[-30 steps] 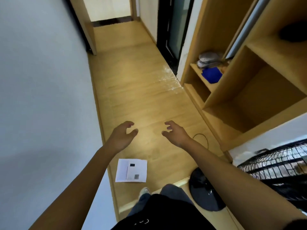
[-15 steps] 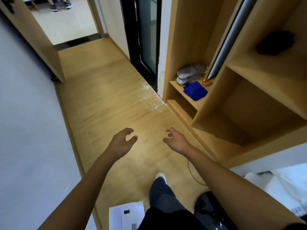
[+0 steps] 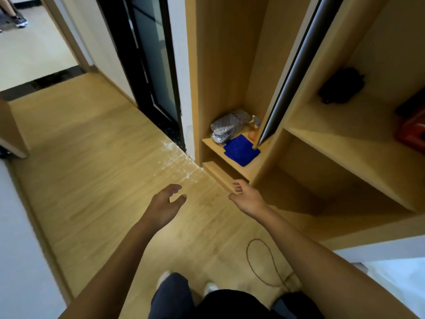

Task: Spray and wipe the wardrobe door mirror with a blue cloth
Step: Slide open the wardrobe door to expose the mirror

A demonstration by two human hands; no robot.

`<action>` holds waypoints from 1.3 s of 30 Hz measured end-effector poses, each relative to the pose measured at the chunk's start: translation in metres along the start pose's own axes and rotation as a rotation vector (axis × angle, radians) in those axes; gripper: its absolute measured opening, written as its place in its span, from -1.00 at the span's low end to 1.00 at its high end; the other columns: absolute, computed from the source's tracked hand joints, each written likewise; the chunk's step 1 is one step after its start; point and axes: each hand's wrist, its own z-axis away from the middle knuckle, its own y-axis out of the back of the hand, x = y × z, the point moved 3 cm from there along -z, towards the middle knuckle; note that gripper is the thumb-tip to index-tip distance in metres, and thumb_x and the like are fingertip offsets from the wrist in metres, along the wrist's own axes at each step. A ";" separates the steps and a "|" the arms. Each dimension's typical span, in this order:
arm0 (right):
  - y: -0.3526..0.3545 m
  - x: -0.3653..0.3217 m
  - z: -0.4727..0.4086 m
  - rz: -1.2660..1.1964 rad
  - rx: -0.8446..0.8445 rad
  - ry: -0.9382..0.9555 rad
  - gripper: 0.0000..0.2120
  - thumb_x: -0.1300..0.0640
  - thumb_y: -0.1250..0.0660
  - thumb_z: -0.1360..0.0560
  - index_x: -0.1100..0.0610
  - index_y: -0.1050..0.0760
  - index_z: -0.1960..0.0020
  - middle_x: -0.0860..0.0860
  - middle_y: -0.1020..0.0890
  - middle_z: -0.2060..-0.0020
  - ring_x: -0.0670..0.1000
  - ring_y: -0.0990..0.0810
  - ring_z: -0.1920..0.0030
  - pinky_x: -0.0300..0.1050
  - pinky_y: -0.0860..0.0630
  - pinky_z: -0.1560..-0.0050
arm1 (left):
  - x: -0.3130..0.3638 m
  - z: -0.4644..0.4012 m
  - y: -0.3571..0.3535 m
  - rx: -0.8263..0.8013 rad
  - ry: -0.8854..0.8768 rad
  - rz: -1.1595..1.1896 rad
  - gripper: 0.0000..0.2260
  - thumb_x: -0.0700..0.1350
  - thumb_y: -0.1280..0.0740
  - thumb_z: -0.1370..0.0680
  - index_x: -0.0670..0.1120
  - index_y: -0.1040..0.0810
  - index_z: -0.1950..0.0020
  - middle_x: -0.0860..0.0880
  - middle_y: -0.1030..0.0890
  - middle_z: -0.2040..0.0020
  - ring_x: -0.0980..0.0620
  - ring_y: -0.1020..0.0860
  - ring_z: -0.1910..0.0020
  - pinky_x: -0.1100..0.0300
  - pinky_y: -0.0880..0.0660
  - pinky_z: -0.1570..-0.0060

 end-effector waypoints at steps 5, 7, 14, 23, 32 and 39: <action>0.020 -0.016 -0.040 -0.074 0.094 -0.074 -0.55 0.07 -0.28 -0.59 0.01 -0.30 -0.45 0.02 -0.47 -0.32 0.02 -0.45 -0.26 -0.13 -0.40 -0.15 | 0.030 -0.074 0.006 -0.109 -0.085 -0.036 -0.70 -0.08 -0.29 -0.60 -0.09 -0.46 -0.32 -0.06 -0.49 -0.31 0.02 -0.39 -0.37 0.23 -0.33 -0.16; 0.025 -0.025 -0.058 -0.143 0.138 -0.118 -0.54 0.07 -0.28 -0.59 0.00 -0.28 -0.46 0.02 -0.46 -0.34 0.03 -0.45 -0.28 -0.10 -0.42 -0.18 | 0.041 -0.106 0.010 -0.157 -0.121 -0.057 -0.69 -0.08 -0.29 -0.60 -0.10 -0.45 -0.32 -0.07 -0.48 -0.32 0.02 -0.39 -0.36 0.22 -0.33 -0.19; 0.024 -0.077 -0.113 -0.352 0.282 -0.212 -0.54 0.05 -0.29 -0.59 0.02 -0.28 -0.45 0.03 -0.44 -0.33 -0.07 -0.43 -0.10 -0.28 -0.39 0.16 | 0.079 -0.207 0.040 -0.345 -0.245 -0.143 -0.65 -0.08 -0.29 -0.59 -0.11 -0.44 -0.36 -0.04 -0.48 -0.32 0.00 -0.41 -0.35 0.27 -0.32 -0.15; 0.051 -0.101 -0.123 -0.624 0.520 -0.262 -0.55 0.14 -0.30 -0.59 0.07 -0.30 -0.45 0.05 -0.52 -0.27 0.00 -0.48 -0.24 -0.29 -0.40 0.08 | 0.130 -0.261 0.032 -0.521 -0.370 -0.166 -0.64 -0.09 -0.30 -0.59 -0.10 -0.42 -0.38 -0.06 -0.46 -0.34 0.00 -0.41 -0.33 0.13 -0.40 -0.25; 0.147 -0.133 -0.090 -0.678 0.904 -0.097 -0.47 0.04 -0.36 -0.55 0.04 -0.28 -0.46 0.02 -0.49 -0.33 0.01 -0.47 -0.30 -0.24 -0.43 0.04 | 0.216 -0.248 -0.019 -0.638 -0.443 -0.022 -0.62 -0.08 -0.30 -0.59 -0.06 -0.39 -0.40 -0.02 -0.45 -0.35 0.10 -0.43 -0.23 0.21 -0.40 -0.13; 0.230 -0.192 -0.064 -0.588 1.138 0.146 -0.38 0.00 -0.44 -0.49 0.06 -0.28 -0.46 -0.01 -0.47 -0.34 -0.03 -0.47 -0.30 -0.11 -0.45 -0.27 | 0.309 -0.228 -0.036 -0.480 -0.657 0.137 -0.49 -0.09 -0.38 -0.54 -0.02 -0.31 -0.46 0.02 -0.40 -0.40 0.10 -0.42 -0.33 0.15 -0.41 -0.25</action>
